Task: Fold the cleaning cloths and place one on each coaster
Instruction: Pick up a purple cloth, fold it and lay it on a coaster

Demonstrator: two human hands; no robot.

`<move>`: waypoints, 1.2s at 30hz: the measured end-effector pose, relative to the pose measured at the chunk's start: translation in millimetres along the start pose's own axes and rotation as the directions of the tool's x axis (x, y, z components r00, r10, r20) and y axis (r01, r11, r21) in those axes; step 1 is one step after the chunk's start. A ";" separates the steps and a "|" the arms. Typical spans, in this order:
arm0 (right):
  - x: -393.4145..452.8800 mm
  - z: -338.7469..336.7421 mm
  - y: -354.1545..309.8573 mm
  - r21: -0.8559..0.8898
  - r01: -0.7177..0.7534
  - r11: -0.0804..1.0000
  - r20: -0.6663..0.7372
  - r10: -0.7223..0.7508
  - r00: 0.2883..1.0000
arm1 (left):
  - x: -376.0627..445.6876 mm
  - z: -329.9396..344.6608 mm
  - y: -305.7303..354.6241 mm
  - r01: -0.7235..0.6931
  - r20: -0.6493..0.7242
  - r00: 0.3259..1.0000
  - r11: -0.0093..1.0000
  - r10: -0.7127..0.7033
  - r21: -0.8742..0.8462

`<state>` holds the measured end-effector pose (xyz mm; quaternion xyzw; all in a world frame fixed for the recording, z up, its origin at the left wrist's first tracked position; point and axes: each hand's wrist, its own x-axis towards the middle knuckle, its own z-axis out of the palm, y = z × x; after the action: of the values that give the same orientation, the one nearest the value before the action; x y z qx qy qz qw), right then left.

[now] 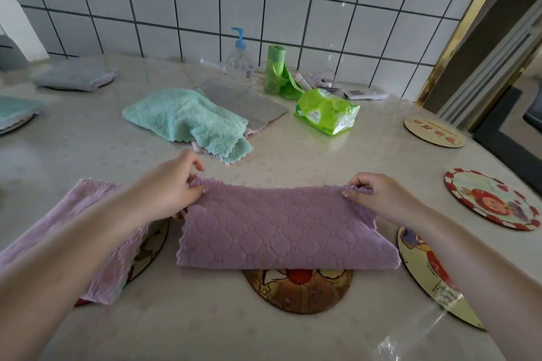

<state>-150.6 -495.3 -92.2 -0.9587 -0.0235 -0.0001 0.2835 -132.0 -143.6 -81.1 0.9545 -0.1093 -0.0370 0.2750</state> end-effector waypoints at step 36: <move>-52.6 58.8 -46.2 -0.489 0.119 0.864 0.138 -0.057 0.989 | -37.3 66.7 30.8 -0.281 0.188 0.957 0.866 0.221 0.413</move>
<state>-206.0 -427.0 -117.2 -0.9955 -0.0833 0.0381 0.0260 -182.8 -194.9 -120.7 0.9644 -0.2566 -0.0397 0.0495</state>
